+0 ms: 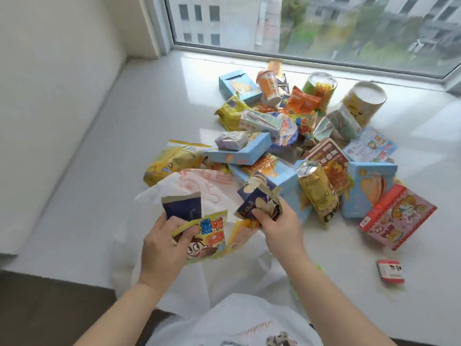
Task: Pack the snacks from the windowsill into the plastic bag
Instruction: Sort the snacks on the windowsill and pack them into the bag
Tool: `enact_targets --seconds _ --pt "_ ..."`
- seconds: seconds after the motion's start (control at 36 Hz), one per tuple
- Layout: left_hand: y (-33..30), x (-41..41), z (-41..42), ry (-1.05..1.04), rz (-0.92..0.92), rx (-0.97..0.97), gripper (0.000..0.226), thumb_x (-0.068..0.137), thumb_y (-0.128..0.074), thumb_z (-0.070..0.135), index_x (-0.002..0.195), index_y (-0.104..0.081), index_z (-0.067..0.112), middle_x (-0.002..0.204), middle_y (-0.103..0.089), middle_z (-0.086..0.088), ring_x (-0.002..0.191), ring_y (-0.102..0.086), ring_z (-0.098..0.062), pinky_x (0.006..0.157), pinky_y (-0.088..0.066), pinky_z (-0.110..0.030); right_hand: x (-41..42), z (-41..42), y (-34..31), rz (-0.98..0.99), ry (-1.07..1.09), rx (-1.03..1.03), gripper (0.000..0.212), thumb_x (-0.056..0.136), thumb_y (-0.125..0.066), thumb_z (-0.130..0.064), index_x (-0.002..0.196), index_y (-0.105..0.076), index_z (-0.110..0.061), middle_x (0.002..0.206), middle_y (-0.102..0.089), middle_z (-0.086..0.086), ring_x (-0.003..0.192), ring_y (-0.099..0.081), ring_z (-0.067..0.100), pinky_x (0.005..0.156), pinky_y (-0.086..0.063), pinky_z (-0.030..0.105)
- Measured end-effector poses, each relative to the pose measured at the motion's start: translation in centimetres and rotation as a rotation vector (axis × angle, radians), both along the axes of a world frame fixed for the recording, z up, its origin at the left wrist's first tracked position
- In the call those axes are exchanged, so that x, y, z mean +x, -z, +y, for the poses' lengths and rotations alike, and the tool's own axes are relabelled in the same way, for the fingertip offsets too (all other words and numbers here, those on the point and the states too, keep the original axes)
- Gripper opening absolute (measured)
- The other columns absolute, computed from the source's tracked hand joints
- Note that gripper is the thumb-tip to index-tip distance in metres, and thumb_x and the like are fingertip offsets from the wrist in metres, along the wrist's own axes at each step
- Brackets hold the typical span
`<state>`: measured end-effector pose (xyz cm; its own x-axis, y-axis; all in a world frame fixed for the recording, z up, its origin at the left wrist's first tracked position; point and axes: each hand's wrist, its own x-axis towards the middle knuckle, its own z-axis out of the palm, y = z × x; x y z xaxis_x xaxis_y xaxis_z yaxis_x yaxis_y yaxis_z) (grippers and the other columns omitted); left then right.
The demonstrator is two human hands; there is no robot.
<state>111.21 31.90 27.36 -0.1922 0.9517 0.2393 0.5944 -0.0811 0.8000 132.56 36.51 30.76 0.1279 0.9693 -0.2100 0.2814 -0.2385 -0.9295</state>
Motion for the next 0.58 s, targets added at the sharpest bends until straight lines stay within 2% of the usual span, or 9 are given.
enact_targets --seconds 0.06,0.08,0.17,0.22,0.31,0.39,0.44,0.5,0.58 --pt "1.5 -1.9 -1.0 0.078 0.087 0.005 0.031 0.084 -0.051 0.058 0.083 -0.054 0.027 0.086 -0.052 0.011 0.073 -0.056 -0.007 0.055 -0.042 -0.016 -1.2 -0.8 0.6 -0.080 -0.019 0.055 0.021 0.082 -0.069 -0.007 0.086 -0.059 -0.025 0.073 -0.063 -0.016 0.068 -0.057 -0.004 0.064 -0.042 0.008" --pt "2.2 -2.8 -1.4 0.121 0.132 0.002 0.033 0.087 -0.047 0.060 0.082 -0.053 0.027 0.088 -0.051 0.012 0.072 -0.055 -0.008 0.053 -0.042 -0.017 -1.8 -1.3 0.9 -0.115 -0.032 0.096 0.018 0.083 -0.068 -0.006 0.085 -0.059 -0.021 0.069 -0.061 -0.015 0.064 -0.055 -0.006 0.060 -0.039 0.005" --pt "4.2 -4.9 -1.8 0.241 0.252 -0.071 0.026 0.086 -0.049 0.054 0.081 -0.052 0.028 0.087 -0.050 0.012 0.064 -0.052 -0.009 0.048 -0.039 -0.020 -3.4 -2.7 1.9 -0.234 -0.075 0.284 0.014 0.085 -0.067 -0.008 0.084 -0.058 -0.019 0.066 -0.057 -0.007 0.062 -0.046 0.004 0.058 -0.036 0.003" --pt "5.1 -5.5 -1.6 0.297 0.301 -0.137 0.019 0.082 -0.050 0.047 0.080 -0.050 0.027 0.088 -0.050 0.012 0.060 -0.052 -0.011 0.046 -0.041 -0.024 -4.4 -3.4 2.8 -0.339 -0.141 0.434 0.013 0.087 -0.061 -0.016 0.085 -0.051 -0.025 0.068 -0.055 -0.004 0.064 -0.041 0.006 0.060 -0.034 0.004" --pt "6.0 -6.3 -0.3 0.336 0.318 -0.228 0.022 0.079 -0.049 0.045 0.076 -0.054 0.024 0.080 -0.056 0.008 0.061 -0.056 -0.019 0.048 -0.042 -0.028 -5.5 -4.2 4.1 -0.437 -0.292 0.569 0.010 0.085 -0.053 -0.016 0.094 -0.052 -0.021 0.075 -0.062 0.006 0.072 -0.048 0.012 0.065 -0.038 0.017" --pt "6.7 -7.5 1.8 0.356 0.435 -0.215 0.022 0.076 -0.054 0.035 0.070 -0.062 0.016 0.077 -0.063 0.001 0.072 -0.060 -0.027 0.063 -0.042 -0.025 -6.3 -4.6 5.1 -0.550 -0.423 0.627 0.011 0.082 -0.052 -0.011 0.089 -0.049 -0.019 0.070 -0.058 0.006 0.070 -0.043 0.013 0.060 -0.035 0.019" --pt "7.3 -8.3 3.3 0.362 0.568 -0.209 0.013 0.073 -0.069 0.029 0.070 -0.065 0.017 0.083 -0.066 0.001 0.085 -0.061 -0.029 0.084 -0.046 -0.043 -6.6 -4.6 6.0 -0.638 -0.501 0.624 0.010 0.080 -0.049 -0.010 0.085 -0.049 -0.018 0.068 -0.055 0.004 0.067 -0.040 0.013 0.057 -0.033 0.021" --pt "7.5 -9.2 4.7 0.368 0.645 -0.255 0.013 0.069 -0.080 0.026 0.075 -0.069 0.021 0.089 -0.068 0.003 0.094 -0.061 -0.030 0.092 -0.037 -0.067 -6.7 -4.2 7.2 -0.728 -0.580 0.553 0.016 0.071 -0.055 -0.001 0.079 -0.054 -0.015 0.065 -0.054 0.003 0.063 -0.042 0.015 0.054 -0.030 0.021" --pt "7.2 -10.5 6.6 0.408 0.710 -0.328 0.011 0.075 -0.076 0.026 0.084 -0.073 0.021 0.099 -0.069 0.003 0.106 -0.057 -0.030 0.101 -0.023 -0.070 -6.8 -2.6 8.5 -0.886 -0.657 0.282 0.030 0.051 -0.072 0.008 0.070 -0.057 -0.010 0.064 -0.052 0.004 0.057 -0.051 0.023 0.046 -0.027 0.025"
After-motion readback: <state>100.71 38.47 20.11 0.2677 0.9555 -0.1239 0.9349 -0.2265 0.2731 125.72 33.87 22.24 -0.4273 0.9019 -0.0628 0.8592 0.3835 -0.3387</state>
